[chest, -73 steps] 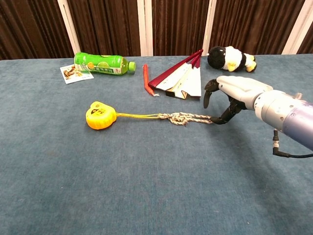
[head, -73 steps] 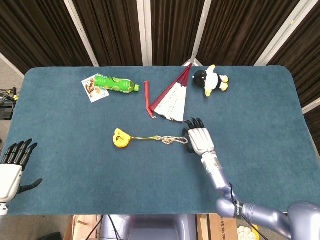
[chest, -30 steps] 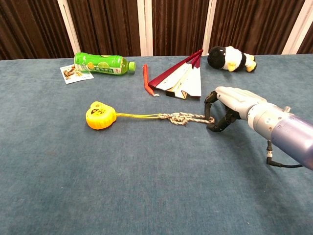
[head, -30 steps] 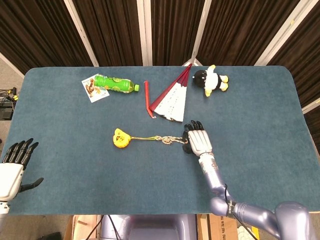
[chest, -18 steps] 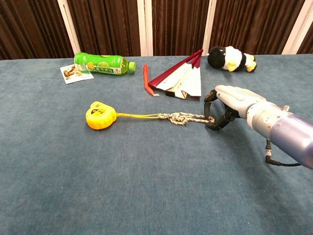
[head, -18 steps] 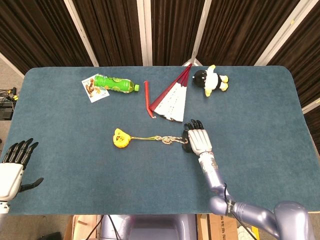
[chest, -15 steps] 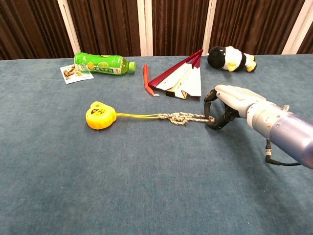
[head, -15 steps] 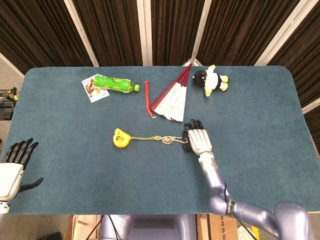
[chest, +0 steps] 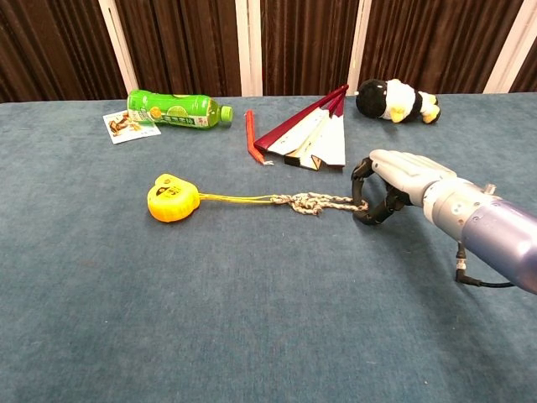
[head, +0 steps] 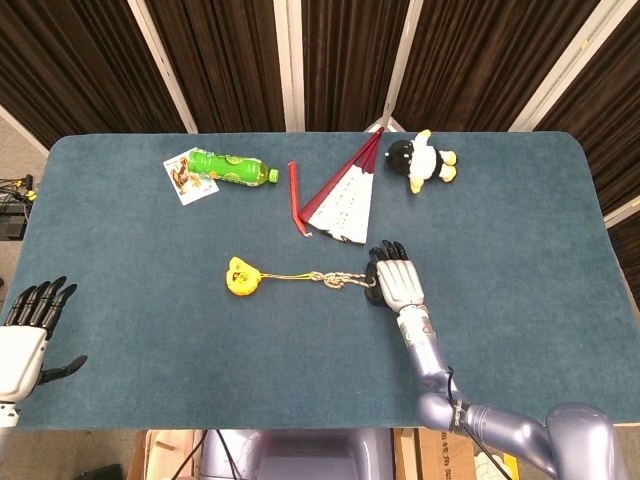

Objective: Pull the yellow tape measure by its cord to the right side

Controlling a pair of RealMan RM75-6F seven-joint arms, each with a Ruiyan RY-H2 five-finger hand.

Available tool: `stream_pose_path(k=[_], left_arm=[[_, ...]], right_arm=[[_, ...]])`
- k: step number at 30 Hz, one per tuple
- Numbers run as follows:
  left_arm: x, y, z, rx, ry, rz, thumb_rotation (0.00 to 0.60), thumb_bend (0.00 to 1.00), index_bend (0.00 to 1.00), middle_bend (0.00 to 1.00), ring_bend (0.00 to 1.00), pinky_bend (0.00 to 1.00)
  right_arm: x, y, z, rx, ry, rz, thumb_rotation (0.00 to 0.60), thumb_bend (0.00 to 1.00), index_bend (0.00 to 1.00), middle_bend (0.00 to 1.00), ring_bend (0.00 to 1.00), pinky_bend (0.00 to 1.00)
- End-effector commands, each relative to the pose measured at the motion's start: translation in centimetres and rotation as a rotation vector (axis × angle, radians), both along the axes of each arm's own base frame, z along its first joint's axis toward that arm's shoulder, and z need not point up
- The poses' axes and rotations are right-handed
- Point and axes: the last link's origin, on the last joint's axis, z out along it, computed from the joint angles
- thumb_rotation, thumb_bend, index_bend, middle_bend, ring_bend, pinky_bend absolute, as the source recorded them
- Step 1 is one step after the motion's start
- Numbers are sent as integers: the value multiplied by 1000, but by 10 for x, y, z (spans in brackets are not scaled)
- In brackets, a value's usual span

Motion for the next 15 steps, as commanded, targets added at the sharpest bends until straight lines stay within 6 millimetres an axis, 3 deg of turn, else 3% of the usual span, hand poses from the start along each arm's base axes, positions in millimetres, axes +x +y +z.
stream_pose_path(k=[1, 15], left_arm=[[0, 0, 0, -1, -1, 0, 600, 0, 0, 0, 0, 0], [0, 0, 0, -2, -3, 1, 600, 0, 0, 0, 0, 0]], right_arm=[[1, 1, 0, 1, -3, 5, 600, 423, 592, 228, 38, 40], [3, 6, 11, -8, -6, 30, 600, 458, 665, 240, 41, 40]])
